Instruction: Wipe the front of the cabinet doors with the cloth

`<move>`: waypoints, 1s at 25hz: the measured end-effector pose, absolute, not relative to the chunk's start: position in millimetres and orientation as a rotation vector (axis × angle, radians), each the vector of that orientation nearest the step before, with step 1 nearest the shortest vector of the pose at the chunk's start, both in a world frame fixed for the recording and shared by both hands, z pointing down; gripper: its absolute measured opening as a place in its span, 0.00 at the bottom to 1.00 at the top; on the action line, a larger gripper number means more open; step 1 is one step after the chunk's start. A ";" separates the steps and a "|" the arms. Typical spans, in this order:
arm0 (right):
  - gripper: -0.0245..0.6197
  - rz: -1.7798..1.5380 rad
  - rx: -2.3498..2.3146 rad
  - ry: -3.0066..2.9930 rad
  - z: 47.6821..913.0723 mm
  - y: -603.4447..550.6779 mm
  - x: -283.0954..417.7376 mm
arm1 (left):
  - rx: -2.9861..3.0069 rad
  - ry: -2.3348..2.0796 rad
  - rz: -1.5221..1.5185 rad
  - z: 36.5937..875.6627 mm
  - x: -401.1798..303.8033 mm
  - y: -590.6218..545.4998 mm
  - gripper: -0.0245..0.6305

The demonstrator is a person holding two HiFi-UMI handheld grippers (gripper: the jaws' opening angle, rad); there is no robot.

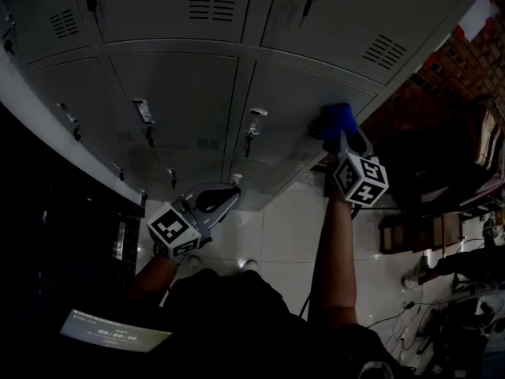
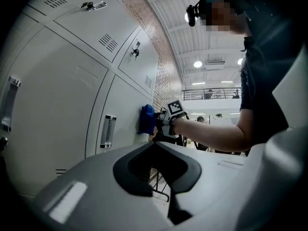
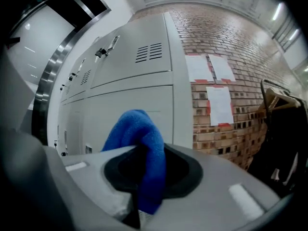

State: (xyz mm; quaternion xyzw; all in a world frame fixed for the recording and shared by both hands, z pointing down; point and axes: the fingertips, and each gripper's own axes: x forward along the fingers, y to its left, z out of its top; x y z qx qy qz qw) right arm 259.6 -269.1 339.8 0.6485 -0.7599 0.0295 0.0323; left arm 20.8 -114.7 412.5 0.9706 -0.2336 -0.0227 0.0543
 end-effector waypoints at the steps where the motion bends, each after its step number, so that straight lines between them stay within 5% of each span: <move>1: 0.15 0.093 2.021 -2.320 340.0 -268.1 269.6 | 2.949 -0.705 -0.069 412.6 22.4 -114.5 0.04; 13: 0.15 0.122 2.182 -2.230 345.0 -250.2 316.5 | 2.945 -0.717 -0.065 413.7 20.5 -110.5 0.04; 25: 0.15 0.137 1.742 -2.503 380.2 -249.2 138.3 | 2.929 -0.770 -0.069 414.3 -3.0 -106.3 0.04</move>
